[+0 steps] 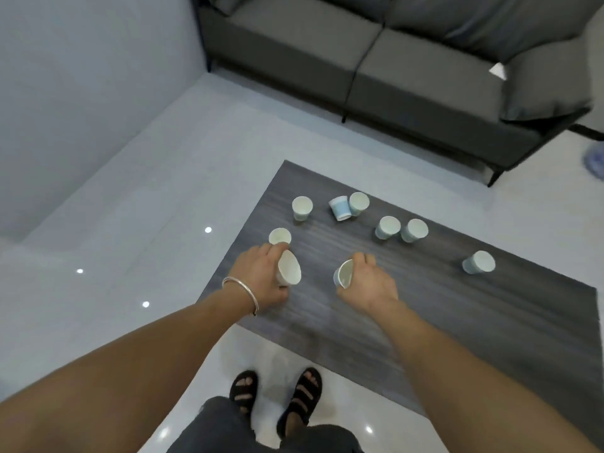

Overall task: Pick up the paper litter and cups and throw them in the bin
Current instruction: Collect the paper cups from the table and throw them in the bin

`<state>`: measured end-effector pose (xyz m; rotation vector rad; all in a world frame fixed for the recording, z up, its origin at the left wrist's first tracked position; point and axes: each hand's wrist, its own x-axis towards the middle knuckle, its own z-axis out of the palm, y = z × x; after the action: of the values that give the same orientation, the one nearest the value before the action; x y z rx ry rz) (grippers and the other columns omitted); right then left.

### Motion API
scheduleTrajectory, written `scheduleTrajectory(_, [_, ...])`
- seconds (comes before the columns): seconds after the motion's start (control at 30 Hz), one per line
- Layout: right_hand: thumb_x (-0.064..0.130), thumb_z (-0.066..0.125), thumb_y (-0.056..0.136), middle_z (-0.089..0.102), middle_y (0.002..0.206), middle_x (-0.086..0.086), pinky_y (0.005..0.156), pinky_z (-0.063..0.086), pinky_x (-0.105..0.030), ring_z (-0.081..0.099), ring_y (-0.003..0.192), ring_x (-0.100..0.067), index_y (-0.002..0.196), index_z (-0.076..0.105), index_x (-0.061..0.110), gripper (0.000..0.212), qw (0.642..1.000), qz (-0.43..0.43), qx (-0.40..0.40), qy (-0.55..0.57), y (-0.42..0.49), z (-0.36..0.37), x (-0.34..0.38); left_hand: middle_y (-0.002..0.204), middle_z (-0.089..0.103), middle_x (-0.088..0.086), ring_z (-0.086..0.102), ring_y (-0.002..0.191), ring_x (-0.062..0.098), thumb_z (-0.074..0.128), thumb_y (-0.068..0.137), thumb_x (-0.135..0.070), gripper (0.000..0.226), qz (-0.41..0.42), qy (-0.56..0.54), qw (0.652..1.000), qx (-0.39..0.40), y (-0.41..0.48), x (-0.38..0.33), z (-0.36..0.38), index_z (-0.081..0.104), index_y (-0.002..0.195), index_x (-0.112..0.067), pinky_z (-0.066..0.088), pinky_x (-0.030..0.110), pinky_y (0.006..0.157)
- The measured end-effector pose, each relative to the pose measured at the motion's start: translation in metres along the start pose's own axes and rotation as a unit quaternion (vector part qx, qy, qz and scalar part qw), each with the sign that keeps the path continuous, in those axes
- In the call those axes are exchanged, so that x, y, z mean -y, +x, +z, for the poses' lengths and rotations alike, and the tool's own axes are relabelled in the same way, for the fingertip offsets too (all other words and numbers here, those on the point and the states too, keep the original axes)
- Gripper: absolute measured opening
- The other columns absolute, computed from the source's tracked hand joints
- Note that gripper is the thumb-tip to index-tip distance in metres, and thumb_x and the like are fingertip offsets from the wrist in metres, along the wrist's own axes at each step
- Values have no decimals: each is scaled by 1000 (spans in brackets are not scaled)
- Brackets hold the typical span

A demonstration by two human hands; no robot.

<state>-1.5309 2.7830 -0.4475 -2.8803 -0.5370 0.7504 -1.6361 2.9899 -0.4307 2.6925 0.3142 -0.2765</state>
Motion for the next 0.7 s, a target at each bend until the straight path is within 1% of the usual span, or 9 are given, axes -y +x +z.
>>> scheduleTrajectory(0.07, [41, 68, 77, 44, 126, -4, 80, 43, -35, 51, 115, -26, 124, 39, 19, 60, 999, 28, -26, 4, -24, -21, -10, 125, 54, 0, 52, 108, 26, 68, 65, -44, 77, 32, 35, 999, -2, 4, -20, -13, 37, 135, -27, 46, 37, 88])
scheduleTrajectory(0.2, [42, 68, 77, 45, 124, -5, 76, 39, -35, 52, 112, -28, 122, 39, 17, 59, 993, 85, -86, 15, -78, -43, -28, 125, 55, 0, 51, 112, 26, 71, 62, -40, 78, 116, 11, 993, 32, 10, -59, -29, 40, 133, -27, 46, 37, 89])
scheduleTrajectory(0.33, [45, 69, 77, 45, 124, -4, 76, 40, -36, 52, 110, -28, 124, 37, 17, 63, 977, 167, -123, 49, -143, -43, -44, 129, 49, 7, 50, 113, 31, 71, 65, -33, 86, 217, 19, 975, 37, 4, -103, -35, 31, 141, -24, 46, 40, 90])
scheduleTrajectory(0.43, [47, 67, 77, 46, 122, -4, 73, 40, -35, 52, 108, -27, 123, 37, 19, 62, 960, 220, -158, 71, -198, -34, -60, 131, 46, 9, 52, 109, 32, 69, 66, -31, 87, 284, 28, 957, 43, -10, -144, -30, 28, 142, -23, 46, 37, 86])
scheduleTrajectory(0.53, [47, 66, 78, 46, 122, -4, 73, 41, -37, 53, 107, -28, 124, 37, 18, 62, 941, 270, -185, 86, -260, -20, -83, 131, 42, 11, 53, 108, 33, 69, 67, -31, 89, 348, 46, 935, 58, -36, -195, -14, 28, 145, -20, 47, 38, 88])
scheduleTrajectory(0.63, [47, 67, 77, 46, 122, -5, 78, 44, -38, 53, 108, -29, 125, 38, 18, 63, 910, 334, -217, 112, -331, 0, -115, 127, 41, 8, 53, 107, 31, 67, 68, -34, 84, 414, 54, 906, 72, -79, -255, 11, 31, 143, -22, 48, 39, 86])
scheduleTrajectory(0.7, [47, 67, 77, 47, 121, -5, 79, 46, -38, 54, 107, -29, 123, 38, 19, 62, 888, 376, -232, 130, -382, 18, -137, 125, 42, 6, 52, 106, 29, 67, 68, -35, 79, 458, 61, 883, 80, -114, -295, 30, 35, 139, -22, 48, 38, 82])
